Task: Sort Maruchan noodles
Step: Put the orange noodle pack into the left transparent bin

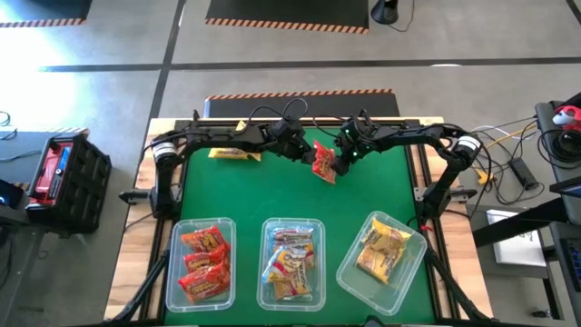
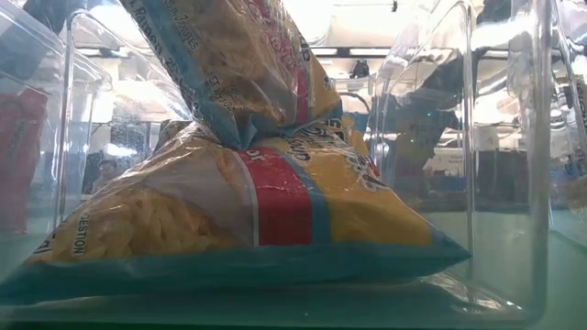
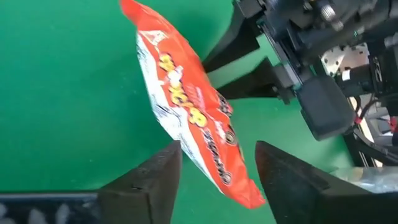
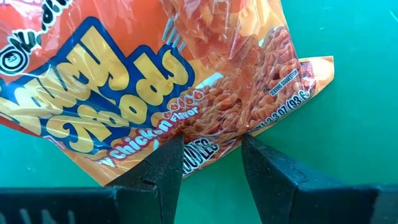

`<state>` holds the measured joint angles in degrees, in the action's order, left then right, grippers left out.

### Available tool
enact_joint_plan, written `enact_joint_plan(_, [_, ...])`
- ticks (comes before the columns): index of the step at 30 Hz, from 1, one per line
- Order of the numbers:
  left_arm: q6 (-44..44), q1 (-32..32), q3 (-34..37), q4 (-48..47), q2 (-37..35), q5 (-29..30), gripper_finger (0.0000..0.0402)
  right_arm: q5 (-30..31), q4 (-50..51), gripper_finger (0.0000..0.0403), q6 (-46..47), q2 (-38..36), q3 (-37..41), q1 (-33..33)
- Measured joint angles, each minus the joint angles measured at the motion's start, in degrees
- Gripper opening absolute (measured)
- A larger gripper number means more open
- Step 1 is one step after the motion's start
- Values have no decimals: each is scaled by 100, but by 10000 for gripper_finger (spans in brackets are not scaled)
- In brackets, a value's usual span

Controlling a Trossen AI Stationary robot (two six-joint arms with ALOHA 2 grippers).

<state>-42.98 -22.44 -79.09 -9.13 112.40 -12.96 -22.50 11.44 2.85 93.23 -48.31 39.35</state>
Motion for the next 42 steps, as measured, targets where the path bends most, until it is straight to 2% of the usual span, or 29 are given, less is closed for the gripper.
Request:
enact_joint_plan(4, [-119,141,4,22,77,321,214,-72,4,153,-37,0,0,-9])
enact_joint_plan(8, [-557,169,4,168,226,751,224,-299,42,153,-101,2,4,-84])
enact_joint_plan(17, [-1231,220,4,821,720,617,224,-295,12,153,-199,2,4,-398])
enact_joint_plan(22, [-1307,267,7,972,813,581,221,-216,5,153,-199,2,4,-439])
enact_joint_plan(27, [-1301,270,7,887,813,556,197,-152,15,153,-197,-1,4,-437])
enact_joint_plan(36, [-1320,267,4,872,811,450,114,-151,160,153,-184,-81,0,-436])
enact_joint_plan(42, [-1307,189,4,803,779,106,99,-103,700,153,-291,-569,4,-417])
